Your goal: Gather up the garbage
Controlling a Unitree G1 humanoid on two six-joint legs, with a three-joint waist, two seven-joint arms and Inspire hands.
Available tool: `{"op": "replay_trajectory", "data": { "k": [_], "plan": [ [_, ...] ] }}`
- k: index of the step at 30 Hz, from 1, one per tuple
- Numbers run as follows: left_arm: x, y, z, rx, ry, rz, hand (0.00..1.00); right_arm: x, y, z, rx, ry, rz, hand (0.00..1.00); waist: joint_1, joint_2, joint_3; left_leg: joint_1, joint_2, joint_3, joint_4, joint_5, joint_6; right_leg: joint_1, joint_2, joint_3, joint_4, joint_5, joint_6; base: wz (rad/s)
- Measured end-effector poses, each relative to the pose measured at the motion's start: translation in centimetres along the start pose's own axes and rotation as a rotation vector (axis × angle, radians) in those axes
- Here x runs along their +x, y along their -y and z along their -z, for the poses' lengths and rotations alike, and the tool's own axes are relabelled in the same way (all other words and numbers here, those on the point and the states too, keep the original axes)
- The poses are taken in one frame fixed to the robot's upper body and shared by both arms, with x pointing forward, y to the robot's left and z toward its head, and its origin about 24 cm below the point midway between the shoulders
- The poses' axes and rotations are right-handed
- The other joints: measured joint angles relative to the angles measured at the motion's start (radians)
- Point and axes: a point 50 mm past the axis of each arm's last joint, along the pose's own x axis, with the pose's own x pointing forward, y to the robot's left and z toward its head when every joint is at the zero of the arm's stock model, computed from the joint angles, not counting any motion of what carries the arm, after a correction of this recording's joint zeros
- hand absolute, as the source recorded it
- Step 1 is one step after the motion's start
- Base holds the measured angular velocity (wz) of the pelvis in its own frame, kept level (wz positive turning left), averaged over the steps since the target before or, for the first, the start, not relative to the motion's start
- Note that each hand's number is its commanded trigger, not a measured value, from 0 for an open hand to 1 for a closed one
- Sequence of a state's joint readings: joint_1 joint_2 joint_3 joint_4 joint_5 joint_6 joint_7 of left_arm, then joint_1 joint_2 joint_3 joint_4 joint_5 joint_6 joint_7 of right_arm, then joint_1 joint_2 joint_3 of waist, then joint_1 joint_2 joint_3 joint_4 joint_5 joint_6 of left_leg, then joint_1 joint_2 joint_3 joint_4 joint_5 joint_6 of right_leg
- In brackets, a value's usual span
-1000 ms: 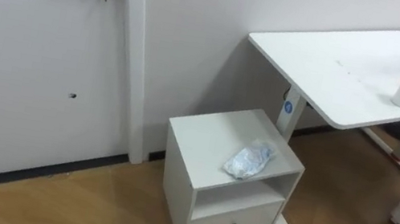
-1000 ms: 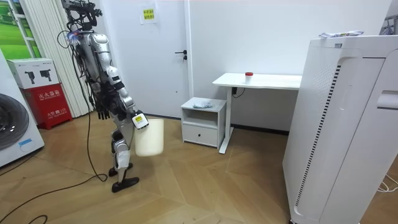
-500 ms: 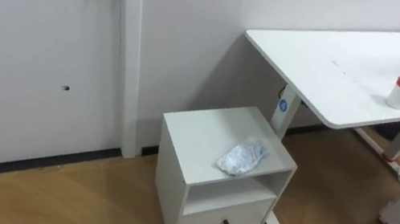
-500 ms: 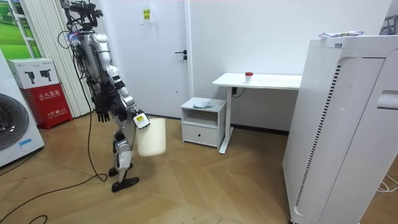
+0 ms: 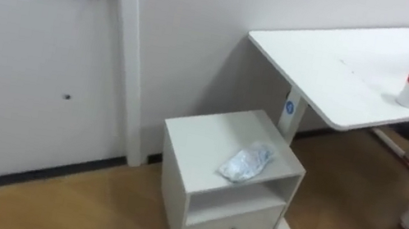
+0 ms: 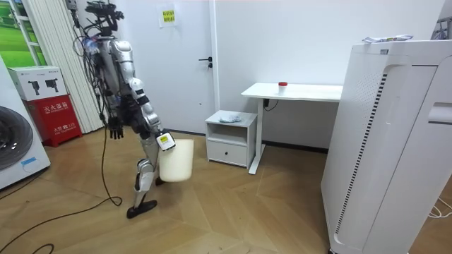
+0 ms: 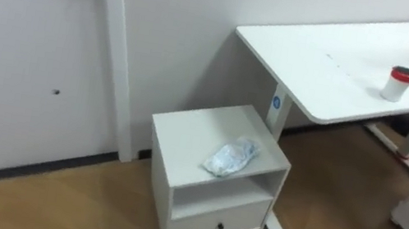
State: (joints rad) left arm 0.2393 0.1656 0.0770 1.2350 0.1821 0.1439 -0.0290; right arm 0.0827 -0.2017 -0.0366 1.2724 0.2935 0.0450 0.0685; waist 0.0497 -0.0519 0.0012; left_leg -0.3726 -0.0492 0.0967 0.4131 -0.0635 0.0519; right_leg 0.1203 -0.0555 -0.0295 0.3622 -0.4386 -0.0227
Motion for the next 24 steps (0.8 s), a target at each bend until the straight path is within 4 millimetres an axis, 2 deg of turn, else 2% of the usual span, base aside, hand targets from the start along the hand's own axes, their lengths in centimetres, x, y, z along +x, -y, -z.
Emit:
{"op": "replay_trajectory", "data": {
  "k": [1, 2, 3, 4, 5, 6, 8, 9, 10, 11, 12, 13, 14, 15, 16, 17, 18, 19, 20, 21, 22, 23, 24],
  "plan": [
    [0.0, 0.0, -0.4, -0.001, 0.025, 0.000, 0.00, 0.0, -0.1, -0.2, -0.027, 0.004, -0.002, 1.00, 0.004, -0.011, -0.0051, -0.001, -0.006, 0.030, 0.029, -0.007, 0.018, 0.006, -0.017, 0.001, 0.003, -0.017, 0.020, -0.40],
    [0.0, 0.0, -1.2, -0.004, 0.055, 0.000, 0.00, 0.0, -0.2, -0.4, -0.044, 0.013, -0.006, 1.00, 0.008, -0.013, 0.0012, -0.005, -0.013, 0.041, 0.069, -0.039, 0.034, 0.018, -0.031, -0.001, 0.001, -0.020, 0.027, -0.34],
    [0.0, -0.1, -2.3, -0.012, 0.094, -0.001, 0.00, 0.0, -0.3, -0.6, -0.048, 0.023, -0.008, 1.00, 0.006, -0.015, 0.0031, -0.013, -0.014, 0.048, 0.112, -0.077, 0.044, 0.029, -0.038, 0.001, 0.001, -0.019, 0.029, -0.18],
    [-0.1, -0.2, -2.8, -0.013, 0.117, -0.003, 0.00, 0.0, -0.3, -0.7, -0.046, 0.025, -0.008, 1.00, 0.006, -0.016, 0.0031, -0.014, -0.014, 0.055, 0.129, -0.094, 0.048, 0.033, -0.043, 0.001, 0.001, -0.019, 0.031, -0.13],
    [-0.1, -0.3, -3.9, -0.016, 0.154, -0.006, 0.00, 0.1, -0.4, -0.9, -0.058, 0.030, -0.009, 1.00, 0.009, -0.017, 0.0023, -0.013, -0.014, 0.070, 0.159, -0.128, 0.054, 0.041, -0.057, -0.002, 0.008, -0.018, 0.039, -0.22],
    [-0.2, -0.4, -4.8, -0.033, 0.179, -0.009, 0.00, 0.1, -0.7, -1.2, -0.079, 0.036, -0.014, 1.00, 0.011, -0.020, 0.0030, -0.006, -0.015, 0.086, 0.174, -0.157, 0.061, 0.040, -0.076, -0.002, 0.039, -0.021, 0.053, -0.26],
    [-0.3, -0.5, -5.4, -0.056, 0.204, -0.016, 0.00, 0.2, -1.1, -2.1, -0.103, 0.060, -0.025, 1.00, 0.012, -0.021, 0.0026, 0.014, -0.019, 0.103, 0.189, -0.198, 0.067, 0.017, -0.088, -0.009, 0.130, -0.018, 0.070, -0.26],
    [-0.3, -0.6, -5.7, -0.072, 0.217, -0.020, 0.00, 0.2, -1.4, -2.5, -0.110, 0.072, -0.029, 1.00, 0.012, -0.022, 0.0030, 0.032, -0.021, 0.114, 0.192, -0.219, 0.073, -0.012, -0.106, -0.024, 0.220, -0.002, 0.100, -0.19],
    [-0.4, -0.7, -5.9, -0.075, 0.224, -0.022, 0.00, 0.1, -1.5, -2.6, -0.113, 0.081, -0.031, 1.00, 0.012, -0.018, 0.0007, 0.041, -0.025, 0.115, 0.193, -0.227, 0.075, -0.028, -0.116, -0.034, 0.269, 0.011, 0.113, 0.00],
    [-0.4, -0.8, -6.3, -0.081, 0.235, -0.030, 0.00, 0.1, -1.6, -3.0, -0.114, 0.099, -0.033, 1.00, 0.009, -0.025, 0.0055, 0.057, -0.036, 0.115, 0.194, -0.243, 0.084, -0.066, -0.135, -0.049, 0.367, 0.047, 0.113, 0.09],
    [-0.5, -0.9, -6.5, -0.082, 0.243, -0.033, 0.00, 0.1, -1.7, -3.2, -0.115, 0.107, -0.031, 1.00, 0.010, -0.014, 0.0013, 0.065, -0.037, 0.116, 0.195, -0.252, 0.087, -0.084, -0.142, -0.055, 0.412, 0.073, 0.109, 0.09],
    [-0.5, -0.9, -6.8, -0.091, 0.256, -0.042, 0.00, 0.1, -1.8, -3.2, -0.128, 0.112, -0.031, 1.00, 0.011, -0.011, 0.0048, 0.085, -0.038, 0.116, 0.191, -0.264, 0.092, -0.111, -0.151, -0.059, 0.485, 0.136, 0.104, 0.05],
    [-0.6, -1.0, -7.1, -0.100, 0.261, -0.055, 0.00, 0.1, -2.0, -3.4, -0.138, 0.121, -0.036, 1.00, 0.012, -0.003, 0.0022, 0.109, -0.038, 0.106, 0.177, -0.274, 0.093, -0.134, -0.154, -0.069, 0.537, 0.208, 0.098, 0.00],
    [-0.6, -1.1, -7.2, -0.091, 0.267, -0.072, 0.00, 0.1, -2.4, -3.6, -0.137, 0.138, -0.045, 1.00, 0.013, -0.004, 0.0025, 0.138, -0.039, 0.096, 0.144, -0.276, 0.093, -0.162, -0.162, -0.080, 0.588, 0.262, 0.091, 0.00],
    [-0.6, -1.2, -7.3, -0.087, 0.270, -0.081, 0.00, 0.1, -2.5, -3.8, -0.137, 0.148, -0.048, 1.00, 0.017, -0.002, 0.0027, 0.151, -0.036, 0.095, 0.129, -0.276, 0.092, -0.182, -0.168, -0.089, 0.615, 0.257, 0.091, -0.09],
    [-0.7, -1.2, -7.4, -0.082, 0.280, -0.091, 0.00, 0.1, -2.6, -4.2, -0.131, 0.166, -0.054, 1.00, 0.022, 0.009, 0.0084, 0.175, -0.025, 0.094, 0.105, -0.276, 0.091, -0.230, -0.169, -0.110, 0.646, 0.218, 0.085, -0.17],
    [-0.8, -1.2, -7.7, -0.076, 0.296, -0.103, 0.00, 0.0, -2.7, -4.6, -0.127, 0.184, -0.059, 1.00, 0.024, 0.010, 0.0074, 0.193, -0.012, 0.092, 0.084, -0.276, 0.089, -0.286, -0.156, -0.122, 0.638, 0.171, 0.077, -0.12],
    [-0.8, -1.3, -7.9, -0.074, 0.308, -0.109, 0.00, 0.0, -2.8, -4.7, -0.126, 0.192, -0.063, 1.00, 0.024, 0.020, 0.0098, 0.195, -0.003, 0.090, 0.077, -0.276, 0.087, -0.316, -0.143, -0.125, 0.620, 0.154, 0.072, 0.00],
    [-1.1, -1.4, -8.7, -0.077, 0.343, -0.120, 0.00, 0.0, -2.9, -4.9, -0.115, 0.209, -0.068, 1.00, 0.022, 0.020, 0.0105, 0.204, 0.009, 0.085, 0.061, -0.275, 0.081, -0.369, -0.124, -0.124, 0.551, 0.131, 0.064, 0.05],
    [-1.2, -1.4, -9.0, -0.079, 0.361, -0.125, 0.00, -0.1, -2.9, -5.0, -0.110, 0.218, -0.072, 1.00, 0.019, 0.020, 0.0109, 0.209, 0.015, 0.083, 0.053, -0.274, 0.079, -0.387, -0.116, -0.122, 0.500, 0.127, 0.062, 0.11],
    [-1.4, -1.5, -9.8, -0.084, 0.400, -0.137, 0.00, -0.1, -3.0, -5.2, -0.102, 0.231, -0.075, 1.00, 0.012, 0.021, 0.0110, 0.218, 0.023, 0.077, 0.042, -0.273, 0.073, -0.409, -0.104, -0.119, 0.371, 0.127, 0.061, 0.16],
    [-1.8, -1.4, -10.8, -0.076, 0.446, -0.146, 0.00, -0.1, -3.0, -5.3, -0.100, 0.240, -0.076, 1.00, 0.008, 0.021, 0.0107, 0.222, 0.029, 0.074, 0.036, -0.275, 0.066, -0.414, -0.092, -0.120, 0.213, 0.144, 0.056, 0.28],
    [-2.1, -1.4, -12.1, -0.072, 0.491, -0.155, 0.00, -0.1, -3.1, -5.4, -0.098, 0.245, -0.077, 1.00, 0.002, 0.025, 0.0125, 0.221, 0.035, 0.059, 0.041, -0.281, 0.055, -0.422, -0.076, -0.120, 0.116, 0.232, 0.069, 0.34]
  ]
}}
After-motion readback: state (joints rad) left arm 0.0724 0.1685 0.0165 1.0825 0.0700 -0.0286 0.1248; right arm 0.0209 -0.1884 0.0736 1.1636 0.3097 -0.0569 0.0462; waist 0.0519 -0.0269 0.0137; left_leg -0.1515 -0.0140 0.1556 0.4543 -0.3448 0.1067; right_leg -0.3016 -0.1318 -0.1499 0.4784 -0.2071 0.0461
